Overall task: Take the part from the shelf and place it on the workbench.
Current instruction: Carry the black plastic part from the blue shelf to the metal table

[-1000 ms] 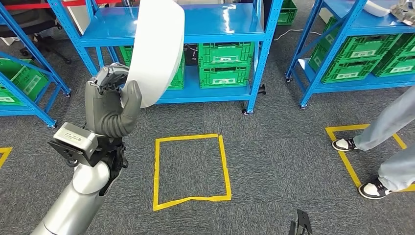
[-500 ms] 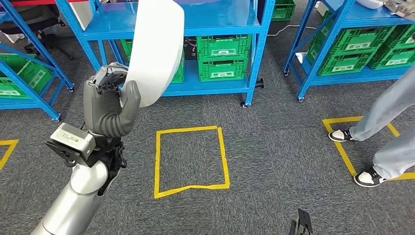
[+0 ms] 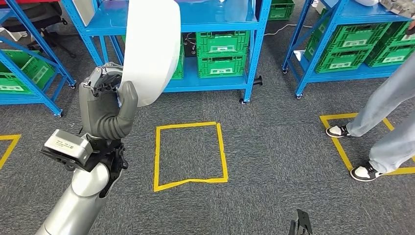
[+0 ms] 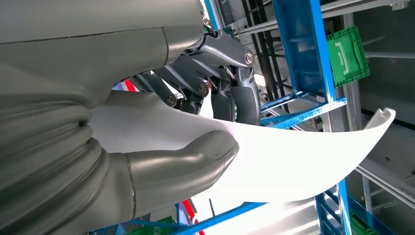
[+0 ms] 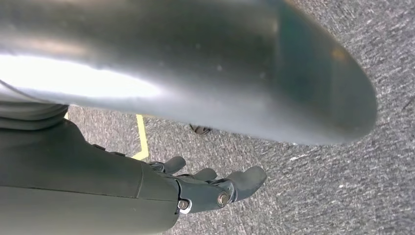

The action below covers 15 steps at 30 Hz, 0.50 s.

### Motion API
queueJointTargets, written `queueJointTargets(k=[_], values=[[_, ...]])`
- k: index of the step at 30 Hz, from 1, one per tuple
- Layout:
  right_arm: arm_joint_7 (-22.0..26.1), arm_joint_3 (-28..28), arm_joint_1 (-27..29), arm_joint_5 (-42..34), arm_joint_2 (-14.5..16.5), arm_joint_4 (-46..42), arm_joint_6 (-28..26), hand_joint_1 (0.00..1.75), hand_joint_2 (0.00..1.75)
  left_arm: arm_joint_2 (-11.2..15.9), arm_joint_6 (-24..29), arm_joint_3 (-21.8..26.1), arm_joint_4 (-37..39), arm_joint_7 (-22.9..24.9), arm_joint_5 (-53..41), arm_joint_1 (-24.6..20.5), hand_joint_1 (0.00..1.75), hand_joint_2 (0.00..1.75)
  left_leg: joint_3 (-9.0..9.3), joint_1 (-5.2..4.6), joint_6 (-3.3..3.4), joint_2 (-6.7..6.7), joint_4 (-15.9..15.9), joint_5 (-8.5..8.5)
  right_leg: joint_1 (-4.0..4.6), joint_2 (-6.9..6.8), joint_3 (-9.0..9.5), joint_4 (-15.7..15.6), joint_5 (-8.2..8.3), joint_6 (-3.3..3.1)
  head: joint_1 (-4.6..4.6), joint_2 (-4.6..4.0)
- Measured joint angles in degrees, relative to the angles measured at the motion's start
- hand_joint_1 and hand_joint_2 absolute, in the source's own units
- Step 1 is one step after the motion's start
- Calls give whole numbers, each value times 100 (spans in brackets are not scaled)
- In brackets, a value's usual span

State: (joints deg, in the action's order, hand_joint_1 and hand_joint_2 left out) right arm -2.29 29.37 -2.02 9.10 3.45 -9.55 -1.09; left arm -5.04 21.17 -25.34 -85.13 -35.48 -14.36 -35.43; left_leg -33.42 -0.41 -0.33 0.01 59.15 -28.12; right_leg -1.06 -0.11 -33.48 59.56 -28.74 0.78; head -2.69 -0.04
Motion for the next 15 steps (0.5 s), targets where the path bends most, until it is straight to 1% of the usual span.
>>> queueJointTargets(k=[1, 2, 3, 4, 5, 6, 7, 8, 9, 10, 11, 12, 13, 14, 15], values=[[22, 0, 2, 22, 1, 0, 7, 0, 0, 1, 5, 10, -5, -1, 0, 2, 175, 175, -17, 6, -33, -8, 15, -12, -5, -16, -9, -11, 24, -41, 1, 0], [46, 0, 3, 44, 3, 0, 13, 0, 0, 2, 14, 21, -10, -3, 0, 4, 175, 175, -56, 11, -67, -15, 93, -78, -12, -35, -19, -24, 48, -83, 10, 0], [66, 1, 2, 62, 3, 0, 14, 0, 0, 3, 25, 33, -15, -8, 0, 5, 175, 175, -134, 20, -99, -18, 276, -210, -23, -61, -32, -38, 72, -120, 24, 0], [79, 1, 1, 80, 3, 0, 14, 0, 0, 3, 33, 42, -18, -16, 0, 9, 175, 175, -260, 32, -129, -18, 578, -403, -28, -91, -50, -42, 89, -146, 39, 0], [88, 1, 2, 94, 3, 0, 13, 0, 0, 4, 40, 51, -20, -25, 0, 17, 175, 175, -414, 41, -153, -17, 957, -608, -27, -121, -73, -41, 104, -163, 52, 0], [93, 1, 4, 106, 2, 0, 14, 0, 0, 8, 45, 59, -19, -34, 0, 32, 175, 175, -558, 51, -171, -16, 1317, -767, -24, -157, -98, -37, 119, -173, 57, 0], [99, 1, 7, 113, 2, 0, 16, 0, 0, 13, 47, 65, -17, -41, 0, 48, 175, 175, -634, 58, -180, -15, 1539, -835, -22, -195, -122, -34, 134, -175, 57, 0], [105, 1, 9, 116, 2, 0, 18, 0, 0, 19, 48, 68, -16, -47, 0, 62, 175, 175, -601, 61, -182, -9, 1537, -789, -22, -235, -141, -31, 148, -170, 58, 0], [109, 0, 9, 118, 2, 0, 20, 0, 0, 22, 49, 70, -17, -51, 0, 70, 175, 175, -456, 63, -175, 13, 1314, -653, -23, -275, -152, -29, 161, -161, 59, 0], [110, 0, 8, 118, 2, 0, 22, 0, 0, 24, 49, 72, -22, -52, 0, 70, 175, 175, -219, 62, -161, 79, 911, -466, -23, -314, -156, -27, 173, -148, 60, 0], [112, 0, 8, 117, 2, 0, 25, 0, 0, 23, 50, 73, -28, -54, 0, 65, 175, 175, 9, 46, -140, 189, 489, -334, -14, -352, -158, -23, 184, -128, 61, 0], [114, 0, 9, 118, 2, 0, 26, 0, 0, 18, 50, 75, -36, -57, 0, 59, 175, 175, 168, 30, -106, 268, 168, -239, -4, -388, -159, -23, 197, -101, 60, 0], [120, 1, 10, 119, 2, 0, 27, 0, 0, 14, 52, 78, -41, -59, 0, 55, 175, 175, 248, 12, -70, 320, -25, -194, 9, -429, -159, -24, 212, -70, 59, 0], [126, 1, 10, 119, 2, 0, 27, 0, 0, 10, 53, 81, -44, -60, 0, 54, 175, 175, 241, -9, -31, 312, -79, -191, 16, -471, -160, -32, 230, -34, 57, 0], [131, 0, 9, 120, 2, 0, 27, 0, 0, 8, 54, 87, -45, -61, 0, 55, 175, 175, 212, -15, 14, 245, -84, -154, 13, -521, -157, -45, 251, 3, 56, 0]])
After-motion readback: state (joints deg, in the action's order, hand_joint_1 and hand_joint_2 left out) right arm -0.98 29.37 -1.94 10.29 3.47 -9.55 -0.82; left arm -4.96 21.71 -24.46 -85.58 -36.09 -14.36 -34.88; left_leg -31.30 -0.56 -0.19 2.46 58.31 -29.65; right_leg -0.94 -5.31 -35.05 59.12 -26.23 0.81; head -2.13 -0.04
